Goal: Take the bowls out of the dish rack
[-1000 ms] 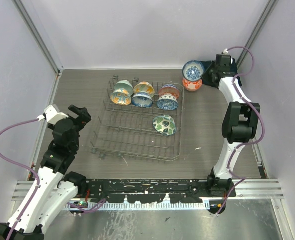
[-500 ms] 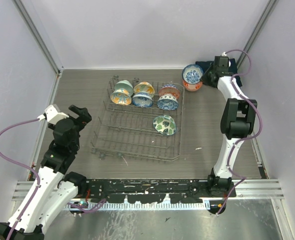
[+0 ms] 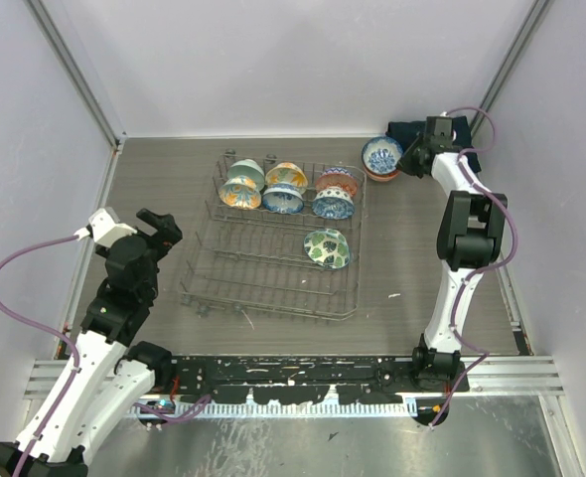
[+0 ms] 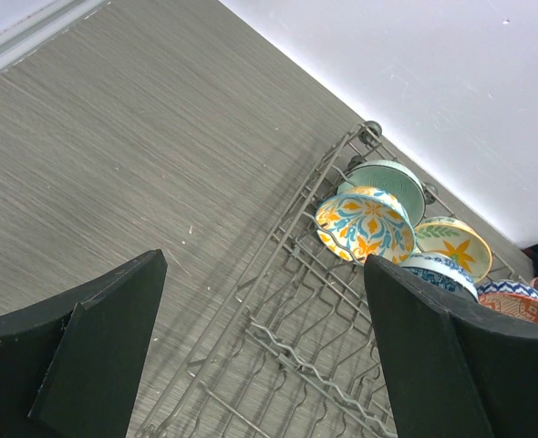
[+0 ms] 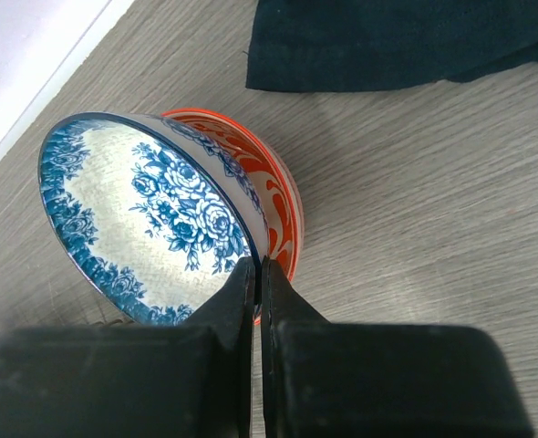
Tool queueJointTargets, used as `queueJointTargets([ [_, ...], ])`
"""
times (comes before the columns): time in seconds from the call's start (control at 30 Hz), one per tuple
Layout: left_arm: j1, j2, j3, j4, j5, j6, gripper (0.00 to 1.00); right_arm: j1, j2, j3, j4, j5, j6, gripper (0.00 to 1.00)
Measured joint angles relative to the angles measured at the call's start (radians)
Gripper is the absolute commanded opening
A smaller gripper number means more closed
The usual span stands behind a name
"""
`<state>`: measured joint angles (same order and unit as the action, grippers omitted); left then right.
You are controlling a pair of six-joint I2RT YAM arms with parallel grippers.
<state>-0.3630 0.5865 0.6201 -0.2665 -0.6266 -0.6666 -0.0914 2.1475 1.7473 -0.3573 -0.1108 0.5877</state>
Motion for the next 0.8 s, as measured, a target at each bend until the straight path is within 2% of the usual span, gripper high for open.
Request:
queueJointTargets([
  [0.27,0.0,0.001,0.0,0.0,0.0,0.0,0.98,-0.005,0.015,0.011,-0.019,-0.006,0.003,0.06],
  [0.6,0.0,0.001,0.0,0.0,0.0,0.0,0.98,-0.011,0.02,0.015,-0.018,-0.021,0.013,0.25],
  [0.8,0.0,0.001,0.0,0.0,0.0,0.0,0.98,-0.016,0.02,0.017,-0.01,-0.037,0.016,0.3],
])
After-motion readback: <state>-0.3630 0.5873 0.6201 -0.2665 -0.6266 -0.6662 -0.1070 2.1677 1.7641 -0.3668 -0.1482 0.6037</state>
